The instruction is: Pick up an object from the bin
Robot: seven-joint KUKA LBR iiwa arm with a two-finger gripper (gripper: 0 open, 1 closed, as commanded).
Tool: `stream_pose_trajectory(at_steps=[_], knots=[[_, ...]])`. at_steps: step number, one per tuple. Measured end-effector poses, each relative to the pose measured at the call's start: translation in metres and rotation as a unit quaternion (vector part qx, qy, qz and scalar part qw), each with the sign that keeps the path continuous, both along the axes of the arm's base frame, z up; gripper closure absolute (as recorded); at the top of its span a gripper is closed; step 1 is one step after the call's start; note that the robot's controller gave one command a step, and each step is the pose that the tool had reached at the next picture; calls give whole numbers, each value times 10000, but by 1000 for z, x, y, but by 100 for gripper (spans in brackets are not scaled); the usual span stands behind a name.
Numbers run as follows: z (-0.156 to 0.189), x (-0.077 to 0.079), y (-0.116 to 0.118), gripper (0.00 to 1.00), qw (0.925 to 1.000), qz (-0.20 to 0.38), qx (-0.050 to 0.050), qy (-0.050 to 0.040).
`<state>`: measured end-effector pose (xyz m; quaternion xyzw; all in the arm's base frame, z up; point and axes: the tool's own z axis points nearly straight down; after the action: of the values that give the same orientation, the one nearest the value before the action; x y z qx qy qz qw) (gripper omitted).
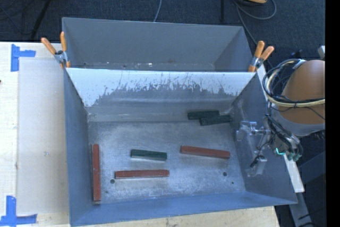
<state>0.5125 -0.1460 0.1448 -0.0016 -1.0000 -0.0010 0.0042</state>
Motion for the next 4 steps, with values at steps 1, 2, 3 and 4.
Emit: stream_pose_trajectory(at_steps=[1, 2, 3, 4], knots=[[-77, 61, 27, 0, 9989, 467, 3, -45], [-76, 57, 86, 0, 9967, 814, 13, -31], [-75, 57, 83, 100, 9967, 810, -4, -39], [-75, 57, 83, 0, 9966, 818, -4, -39]])
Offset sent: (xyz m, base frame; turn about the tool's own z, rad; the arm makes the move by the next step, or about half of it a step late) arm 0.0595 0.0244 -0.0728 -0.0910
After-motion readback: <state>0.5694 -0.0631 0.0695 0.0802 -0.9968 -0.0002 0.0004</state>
